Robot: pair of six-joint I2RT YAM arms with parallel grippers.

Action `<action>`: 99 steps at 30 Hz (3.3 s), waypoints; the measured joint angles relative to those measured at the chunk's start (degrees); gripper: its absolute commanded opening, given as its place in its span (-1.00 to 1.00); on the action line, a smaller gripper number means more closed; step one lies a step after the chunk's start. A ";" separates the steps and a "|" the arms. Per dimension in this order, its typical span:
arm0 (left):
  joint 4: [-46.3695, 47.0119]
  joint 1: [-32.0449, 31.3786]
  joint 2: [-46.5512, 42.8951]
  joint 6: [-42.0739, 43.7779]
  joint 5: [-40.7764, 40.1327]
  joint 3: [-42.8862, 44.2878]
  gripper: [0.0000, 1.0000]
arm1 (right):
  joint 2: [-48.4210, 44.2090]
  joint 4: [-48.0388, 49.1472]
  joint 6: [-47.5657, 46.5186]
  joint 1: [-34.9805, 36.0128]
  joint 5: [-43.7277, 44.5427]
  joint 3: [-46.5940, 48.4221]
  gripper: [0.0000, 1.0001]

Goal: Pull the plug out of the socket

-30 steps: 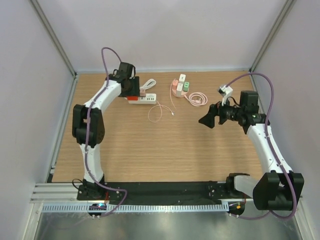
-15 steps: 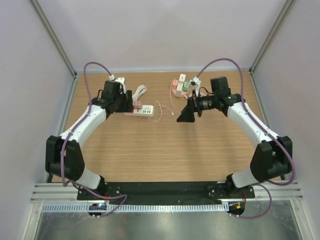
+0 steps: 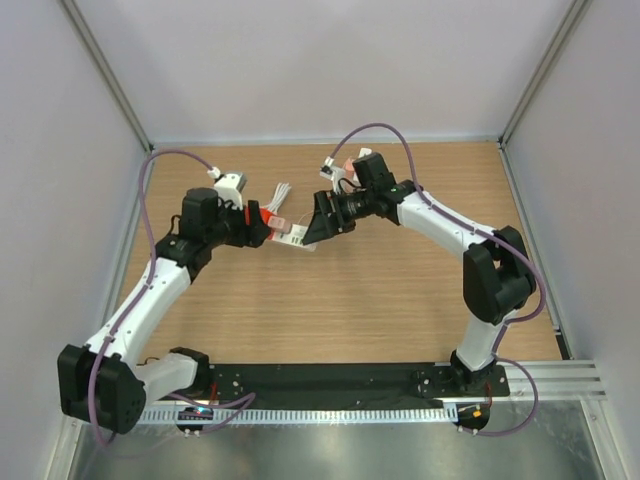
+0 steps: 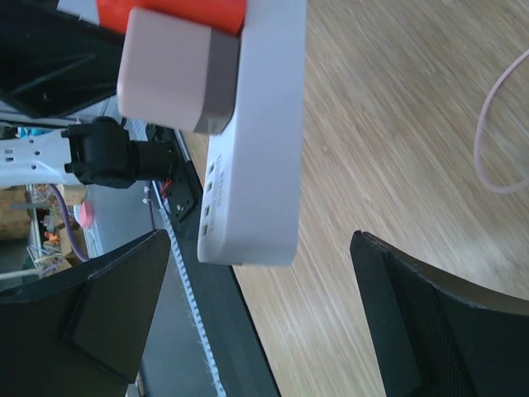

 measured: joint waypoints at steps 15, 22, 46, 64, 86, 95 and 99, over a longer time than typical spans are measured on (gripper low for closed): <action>4.57 0.02 -4.26 -0.15 3.89 -5.49 -1.00 | 4.70 3.21 12.79 5.90 1.62 0.31 0.63; 5.86 0.00 -5.16 -0.52 4.15 -6.95 -1.00 | 4.70 6.19 16.13 6.23 1.22 -0.39 -0.33; 6.58 -1.11 -11.34 -7.63 4.55 -9.38 -1.00 | -3.96 13.35 17.77 4.48 6.64 -8.59 -0.98; 5.77 -1.27 -10.73 -12.04 3.54 -9.35 -0.99 | -5.18 17.79 19.50 3.50 7.54 -11.34 -0.98; 0.74 -1.46 -9.57 -15.78 4.96 -5.22 -1.00 | -8.70 20.70 19.26 3.17 10.19 -13.84 -0.98; 5.46 -1.46 -15.13 -13.70 3.80 -9.20 -1.00 | -8.70 25.05 19.52 3.08 7.82 -14.99 -0.98; 9.07 -1.88 -18.86 -15.39 1.60 -12.37 -1.00 | -8.68 26.58 19.76 3.10 6.88 -15.19 -0.98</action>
